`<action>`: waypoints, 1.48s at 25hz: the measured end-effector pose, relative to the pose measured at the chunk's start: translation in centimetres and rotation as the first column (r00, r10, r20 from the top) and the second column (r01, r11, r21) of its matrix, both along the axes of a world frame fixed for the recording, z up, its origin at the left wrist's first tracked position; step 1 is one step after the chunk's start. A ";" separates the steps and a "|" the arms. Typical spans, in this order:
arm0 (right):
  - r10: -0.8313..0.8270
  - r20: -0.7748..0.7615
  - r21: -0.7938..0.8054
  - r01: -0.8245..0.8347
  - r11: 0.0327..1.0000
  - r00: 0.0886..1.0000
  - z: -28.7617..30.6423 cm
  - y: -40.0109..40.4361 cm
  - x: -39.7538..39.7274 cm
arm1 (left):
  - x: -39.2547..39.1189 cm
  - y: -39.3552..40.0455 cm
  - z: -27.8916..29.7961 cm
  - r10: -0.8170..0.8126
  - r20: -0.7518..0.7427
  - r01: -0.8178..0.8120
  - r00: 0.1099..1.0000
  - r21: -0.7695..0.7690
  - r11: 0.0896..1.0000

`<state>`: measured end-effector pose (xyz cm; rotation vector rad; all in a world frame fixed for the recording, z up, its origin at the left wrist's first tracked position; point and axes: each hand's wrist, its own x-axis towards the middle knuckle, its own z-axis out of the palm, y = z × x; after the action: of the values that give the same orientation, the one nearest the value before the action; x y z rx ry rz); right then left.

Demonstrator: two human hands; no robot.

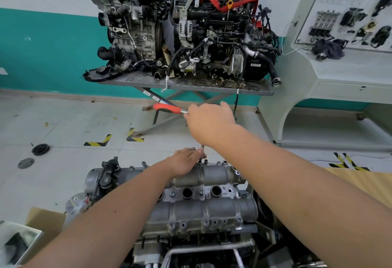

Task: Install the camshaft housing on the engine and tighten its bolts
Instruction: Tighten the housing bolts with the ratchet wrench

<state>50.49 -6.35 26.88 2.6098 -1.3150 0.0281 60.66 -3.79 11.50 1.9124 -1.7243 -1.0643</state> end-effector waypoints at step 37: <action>0.075 0.041 0.142 -0.080 0.987 0.996 0.8 -0.2 -0.8 | -0.2 0.2 -0.3 0.013 0.057 -0.013 0.998 -0.003 1.000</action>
<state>49.64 -6.51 27.72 2.7925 -1.2707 -0.0075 60.49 -3.57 11.22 1.9669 -1.7404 -1.0116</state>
